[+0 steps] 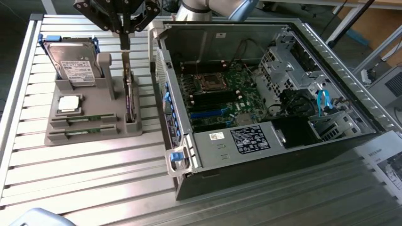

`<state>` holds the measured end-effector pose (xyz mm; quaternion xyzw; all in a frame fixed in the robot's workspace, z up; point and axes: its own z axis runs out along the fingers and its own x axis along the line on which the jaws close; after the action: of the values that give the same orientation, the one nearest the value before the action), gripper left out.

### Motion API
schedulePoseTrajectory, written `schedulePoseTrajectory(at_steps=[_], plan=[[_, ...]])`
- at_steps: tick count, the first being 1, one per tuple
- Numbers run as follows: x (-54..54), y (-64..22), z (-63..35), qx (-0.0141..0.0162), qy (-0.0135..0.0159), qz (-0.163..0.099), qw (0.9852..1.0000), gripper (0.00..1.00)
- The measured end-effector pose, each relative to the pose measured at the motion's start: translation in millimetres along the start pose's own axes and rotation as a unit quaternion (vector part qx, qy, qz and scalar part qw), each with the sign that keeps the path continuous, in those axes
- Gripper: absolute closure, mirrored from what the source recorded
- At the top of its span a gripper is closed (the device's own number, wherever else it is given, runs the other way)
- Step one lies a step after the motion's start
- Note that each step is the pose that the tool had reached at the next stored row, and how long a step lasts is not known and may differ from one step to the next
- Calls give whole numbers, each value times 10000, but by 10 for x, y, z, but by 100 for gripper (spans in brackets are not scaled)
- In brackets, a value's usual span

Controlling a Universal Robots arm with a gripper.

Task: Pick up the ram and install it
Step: 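Reach for the ram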

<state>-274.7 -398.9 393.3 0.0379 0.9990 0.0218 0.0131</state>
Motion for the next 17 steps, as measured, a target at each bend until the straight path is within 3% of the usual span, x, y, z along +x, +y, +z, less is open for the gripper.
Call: schedulePoseTrajectory(at_steps=[17], plan=[[371, -28, -11, 1, 1, 0, 10000, 90]])
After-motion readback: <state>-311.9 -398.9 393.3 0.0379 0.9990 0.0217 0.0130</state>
